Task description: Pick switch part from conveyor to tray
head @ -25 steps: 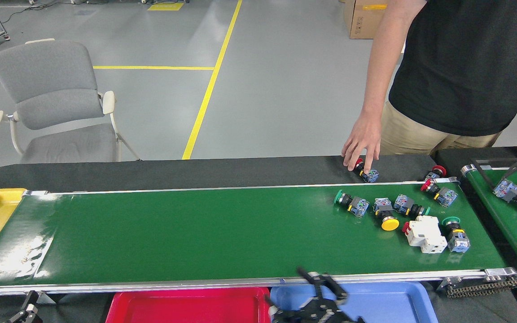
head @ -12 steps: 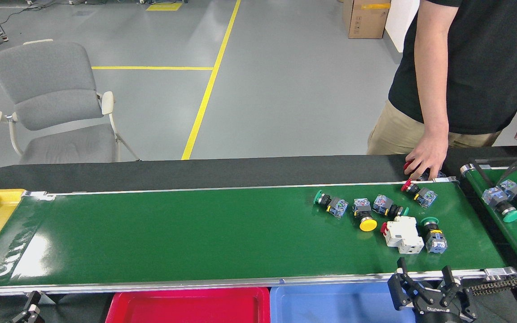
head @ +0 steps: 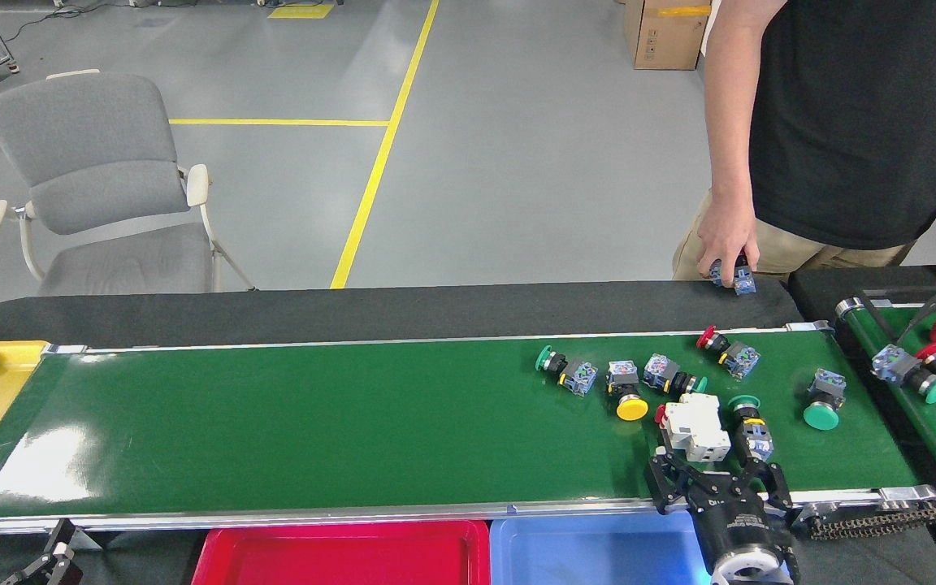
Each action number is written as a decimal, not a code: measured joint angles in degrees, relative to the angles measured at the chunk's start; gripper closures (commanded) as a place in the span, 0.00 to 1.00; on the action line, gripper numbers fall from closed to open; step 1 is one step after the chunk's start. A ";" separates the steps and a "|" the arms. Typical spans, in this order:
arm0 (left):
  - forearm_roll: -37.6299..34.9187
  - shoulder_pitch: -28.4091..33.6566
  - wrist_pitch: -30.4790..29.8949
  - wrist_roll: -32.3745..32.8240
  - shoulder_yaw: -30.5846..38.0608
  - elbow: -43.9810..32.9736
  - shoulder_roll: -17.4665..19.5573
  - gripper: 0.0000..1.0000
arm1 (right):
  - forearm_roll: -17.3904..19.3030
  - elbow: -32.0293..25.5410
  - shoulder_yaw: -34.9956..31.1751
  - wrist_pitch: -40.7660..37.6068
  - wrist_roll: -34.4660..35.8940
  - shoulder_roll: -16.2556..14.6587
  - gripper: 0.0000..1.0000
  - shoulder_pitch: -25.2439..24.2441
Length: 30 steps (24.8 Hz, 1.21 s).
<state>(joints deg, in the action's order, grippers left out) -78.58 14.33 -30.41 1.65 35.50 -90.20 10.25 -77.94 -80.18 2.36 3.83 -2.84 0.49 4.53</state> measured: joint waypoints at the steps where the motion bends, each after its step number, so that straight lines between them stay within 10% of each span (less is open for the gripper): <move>1: 0.00 0.00 0.03 -0.04 -0.13 0.00 -0.01 0.00 | -0.01 0.95 0.41 0.01 -0.02 0.21 0.07 0.80; 7: 0.00 0.00 0.24 -0.07 -0.94 -0.01 -0.05 0.00 | 0.16 2.32 3.90 0.99 -0.14 0.29 0.87 1.93; 12: 0.00 0.17 0.34 0.00 -0.60 -0.01 -0.06 0.00 | 0.43 -3.87 4.32 -3.03 -0.43 -2.52 0.98 -1.65; 16: 0.01 0.32 0.36 0.02 -0.50 -0.32 -0.11 0.00 | 0.63 -15.31 4.05 -9.05 -0.38 -3.56 0.87 -12.10; 20: 0.07 0.51 0.38 0.25 -0.50 -2.60 -0.28 0.00 | 1.14 -20.06 2.50 -15.26 5.48 -5.07 0.01 -23.08; 30: -1.17 -5.40 2.08 4.60 -20.75 -10.68 -3.26 0.00 | 6.20 -20.22 -4.09 -15.35 10.76 -1.62 0.01 -26.46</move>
<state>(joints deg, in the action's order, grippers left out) -79.75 8.93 -28.33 6.25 14.75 -100.88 6.99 -71.74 -100.41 -1.74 -11.52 7.92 -1.13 -21.92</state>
